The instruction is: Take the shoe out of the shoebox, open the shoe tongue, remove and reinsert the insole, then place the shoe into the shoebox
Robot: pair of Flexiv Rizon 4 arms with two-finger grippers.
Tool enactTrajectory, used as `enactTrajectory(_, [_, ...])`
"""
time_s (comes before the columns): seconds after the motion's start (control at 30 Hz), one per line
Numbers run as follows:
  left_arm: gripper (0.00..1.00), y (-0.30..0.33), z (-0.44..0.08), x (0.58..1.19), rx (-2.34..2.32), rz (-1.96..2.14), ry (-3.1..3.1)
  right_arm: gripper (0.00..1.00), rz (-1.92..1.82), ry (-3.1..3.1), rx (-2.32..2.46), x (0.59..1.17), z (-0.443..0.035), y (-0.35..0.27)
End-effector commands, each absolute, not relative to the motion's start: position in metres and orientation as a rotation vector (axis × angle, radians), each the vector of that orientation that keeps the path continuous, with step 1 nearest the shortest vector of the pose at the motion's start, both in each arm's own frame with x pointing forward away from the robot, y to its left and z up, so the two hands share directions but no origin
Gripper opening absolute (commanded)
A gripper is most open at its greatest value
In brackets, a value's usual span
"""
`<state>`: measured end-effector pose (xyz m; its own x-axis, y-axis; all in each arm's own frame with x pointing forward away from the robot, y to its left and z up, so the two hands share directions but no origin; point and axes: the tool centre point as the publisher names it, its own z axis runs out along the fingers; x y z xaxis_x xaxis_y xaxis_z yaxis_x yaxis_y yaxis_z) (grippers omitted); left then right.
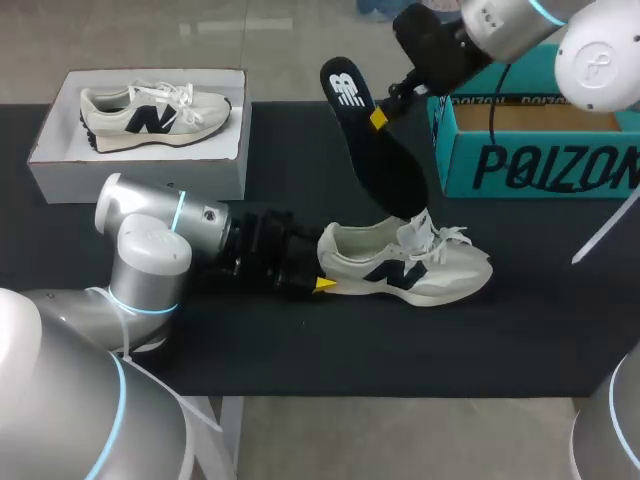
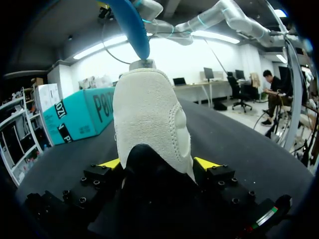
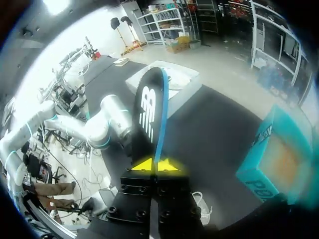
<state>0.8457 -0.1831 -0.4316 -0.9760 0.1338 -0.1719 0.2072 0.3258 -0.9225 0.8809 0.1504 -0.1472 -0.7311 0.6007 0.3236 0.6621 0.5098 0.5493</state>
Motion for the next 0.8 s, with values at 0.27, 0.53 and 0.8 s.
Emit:
enactTrajectory(0.27, [0.00,-0.185,-0.435,0.846,0.323,-1.755,2.506,0.00,-1.268,-2.582,-1.075,0.835,-0.106,0.129])
enactTrajectory(0.53, [0.00,-0.185,-0.435,0.846,0.323,-1.755,2.506,0.00,-1.356,-2.544,-1.145,0.793,-0.091,0.126])
enactTrajectory(0.8, [0.00,-0.185,-0.435,0.846,0.323,-1.755,2.506,0.00,-1.586,-2.451,-1.189,0.756,-0.083,0.112])
